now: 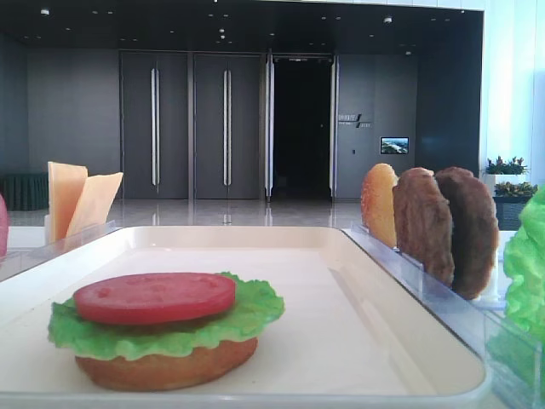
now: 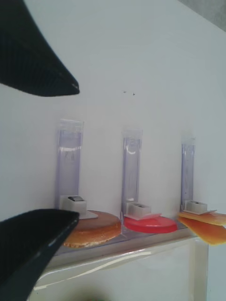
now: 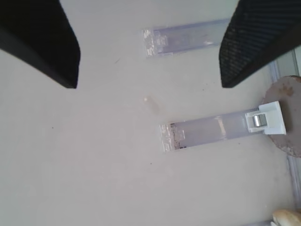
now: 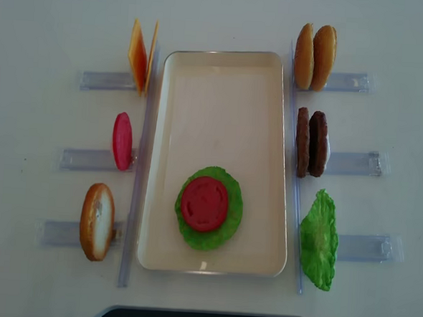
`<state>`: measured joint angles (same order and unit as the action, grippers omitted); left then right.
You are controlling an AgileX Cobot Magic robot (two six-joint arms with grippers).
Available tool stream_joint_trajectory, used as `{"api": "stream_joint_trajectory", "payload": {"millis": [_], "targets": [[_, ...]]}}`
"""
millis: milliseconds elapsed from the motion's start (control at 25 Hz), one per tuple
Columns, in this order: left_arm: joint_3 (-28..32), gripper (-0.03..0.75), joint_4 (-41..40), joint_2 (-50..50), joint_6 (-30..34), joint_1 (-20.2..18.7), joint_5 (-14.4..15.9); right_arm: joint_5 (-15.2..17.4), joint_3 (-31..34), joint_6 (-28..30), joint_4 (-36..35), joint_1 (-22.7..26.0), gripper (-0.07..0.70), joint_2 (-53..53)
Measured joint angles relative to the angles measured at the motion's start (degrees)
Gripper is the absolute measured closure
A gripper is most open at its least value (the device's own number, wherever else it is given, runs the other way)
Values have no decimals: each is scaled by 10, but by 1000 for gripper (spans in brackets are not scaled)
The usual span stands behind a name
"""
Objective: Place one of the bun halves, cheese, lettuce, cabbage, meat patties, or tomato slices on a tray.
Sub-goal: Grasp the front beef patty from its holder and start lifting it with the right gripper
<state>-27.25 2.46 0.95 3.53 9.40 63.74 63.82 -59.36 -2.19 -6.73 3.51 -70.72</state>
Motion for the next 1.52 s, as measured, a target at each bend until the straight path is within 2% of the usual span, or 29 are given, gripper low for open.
{"api": "stream_joint_trajectory", "payload": {"millis": [160, 240, 360, 560, 680, 800, 1000, 1520], "targets": [[0, 142, 0, 0, 0, 0, 0, 0, 0, -9, 3, -14, 34, -3], [0, 142, 0, 0, 0, 0, 0, 0, 0, -20, 9, -47, 36, -3], [0, 142, 0, 0, 0, 0, 0, -14, 0, -69, 34, -124, 37, -3], [0, 142, 0, 0, 0, 0, 0, -70, -1, -169, 67, -250, 37, -5], [0, 142, 0, 0, 0, 0, 0, -94, -15, -204, 67, -306, 39, -26], [0, 142, 0, 0, 0, 0, 0, -95, -43, -220, 70, -344, 39, -66], [0, 142, 0, 0, 0, 0, 0, -92, -83, -226, 71, -365, 40, -136], [0, 142, 0, 0, 0, 0, 0, -104, -103, -224, 67, -374, 42, -199]]}}
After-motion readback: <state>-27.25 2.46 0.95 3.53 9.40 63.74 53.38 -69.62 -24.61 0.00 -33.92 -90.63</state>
